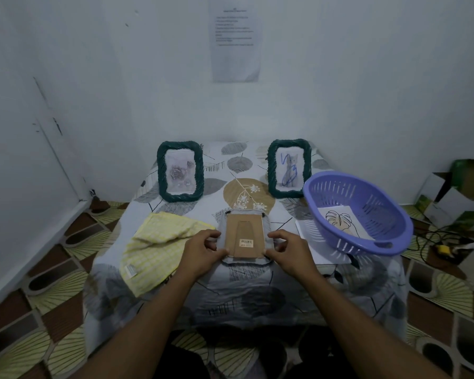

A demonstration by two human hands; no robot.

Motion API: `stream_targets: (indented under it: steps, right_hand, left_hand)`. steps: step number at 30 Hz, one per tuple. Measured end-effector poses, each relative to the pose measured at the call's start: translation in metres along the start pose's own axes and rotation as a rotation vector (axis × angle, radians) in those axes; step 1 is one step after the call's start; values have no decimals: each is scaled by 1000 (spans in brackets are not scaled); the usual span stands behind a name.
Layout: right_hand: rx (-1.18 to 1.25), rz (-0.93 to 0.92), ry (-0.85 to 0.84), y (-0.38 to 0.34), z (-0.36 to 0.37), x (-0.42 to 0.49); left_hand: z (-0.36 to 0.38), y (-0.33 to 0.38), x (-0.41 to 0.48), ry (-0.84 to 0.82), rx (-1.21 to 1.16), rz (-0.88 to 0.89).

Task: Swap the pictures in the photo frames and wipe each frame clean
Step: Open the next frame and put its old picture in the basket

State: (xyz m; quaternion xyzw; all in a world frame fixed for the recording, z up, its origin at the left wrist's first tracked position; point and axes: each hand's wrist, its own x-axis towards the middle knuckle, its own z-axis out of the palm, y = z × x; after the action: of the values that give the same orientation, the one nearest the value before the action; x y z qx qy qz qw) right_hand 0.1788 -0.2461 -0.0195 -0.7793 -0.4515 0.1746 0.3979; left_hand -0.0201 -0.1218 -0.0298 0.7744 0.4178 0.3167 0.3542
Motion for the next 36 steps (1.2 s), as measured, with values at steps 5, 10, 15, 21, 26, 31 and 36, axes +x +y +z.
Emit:
stream_targets:
  steps: [5, 10, 15, 21, 26, 31, 36]
  right_hand:
    - [1, -8, 16, 2, 4, 1]
    - [-51, -29, 60, 2, 8, -3]
    - [-25, -33, 85, 5, 11, -1]
    - [-1, -55, 78, 9, 8, 0]
    - [-6, -63, 81, 6, 3, 9]
    - [-54, -32, 124, 9, -6, 21]
    - [-82, -21, 123, 10, -10, 31]
  left_hand:
    - [2, -1, 1, 30, 28, 3]
    - [2, 0, 0, 47, 50, 8]
    - [2, 0, 1, 33, 45, 0]
    - [2, -1, 0, 38, 35, -12]
    - [1, 6, 7, 39, 74, 11]
    - [10, 18, 13, 56, 174, 53]
    - [22, 26, 18, 72, 276, 113]
